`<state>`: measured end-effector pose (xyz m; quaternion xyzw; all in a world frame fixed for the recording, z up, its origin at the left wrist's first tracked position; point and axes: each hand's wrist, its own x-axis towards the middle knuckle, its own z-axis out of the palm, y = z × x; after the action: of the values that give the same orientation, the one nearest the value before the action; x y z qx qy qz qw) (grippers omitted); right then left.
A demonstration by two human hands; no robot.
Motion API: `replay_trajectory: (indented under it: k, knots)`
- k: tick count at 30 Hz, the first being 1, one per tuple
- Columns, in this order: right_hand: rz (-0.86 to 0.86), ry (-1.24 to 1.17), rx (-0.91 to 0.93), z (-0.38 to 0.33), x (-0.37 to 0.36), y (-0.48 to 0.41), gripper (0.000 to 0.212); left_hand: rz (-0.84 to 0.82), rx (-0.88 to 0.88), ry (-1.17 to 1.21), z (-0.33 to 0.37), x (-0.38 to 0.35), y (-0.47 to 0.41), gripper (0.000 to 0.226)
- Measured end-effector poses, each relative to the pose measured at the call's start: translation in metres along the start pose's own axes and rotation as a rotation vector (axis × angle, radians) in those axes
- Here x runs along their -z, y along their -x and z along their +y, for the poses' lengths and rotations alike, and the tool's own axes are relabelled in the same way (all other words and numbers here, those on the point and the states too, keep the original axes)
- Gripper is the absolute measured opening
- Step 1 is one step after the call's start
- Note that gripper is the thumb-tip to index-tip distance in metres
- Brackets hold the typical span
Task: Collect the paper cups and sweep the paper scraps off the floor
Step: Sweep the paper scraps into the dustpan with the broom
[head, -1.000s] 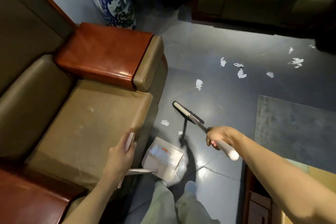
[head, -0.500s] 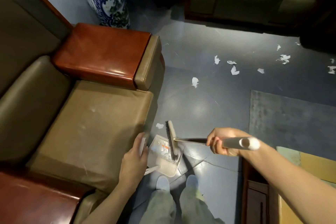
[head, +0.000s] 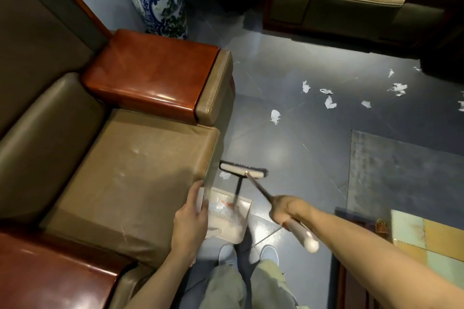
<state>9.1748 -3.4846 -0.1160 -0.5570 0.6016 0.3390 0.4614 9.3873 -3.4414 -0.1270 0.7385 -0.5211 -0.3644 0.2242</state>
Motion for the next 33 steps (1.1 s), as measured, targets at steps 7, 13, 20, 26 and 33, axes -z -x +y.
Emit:
replay_trajectory:
  k: [7,13,20,26,33]
  knots:
    - [-0.125,-0.267,-0.075,0.029,0.007,0.04,0.032,-0.087,-0.039,-0.011,0.011,0.001,-0.02,0.04]
    - [-0.007,-0.59,-0.142,0.075,0.066,0.071,0.042,-0.208,-0.169,0.007,0.033,-0.003,-0.049,0.044]
    - [0.125,-1.045,-0.129,0.134,0.143,0.064,0.038,-0.206,-0.267,-0.027,0.094,-0.022,-0.125,0.044]
    - [0.275,-1.106,-0.154,0.187,0.225,-0.011,0.038,-0.185,-0.316,-0.104,0.157,-0.065,-0.22,0.039]
    - [0.337,-0.906,-0.19,0.23,0.326,-0.109,0.018,-0.22,-0.295,-0.163,0.248,-0.124,-0.32,0.041]
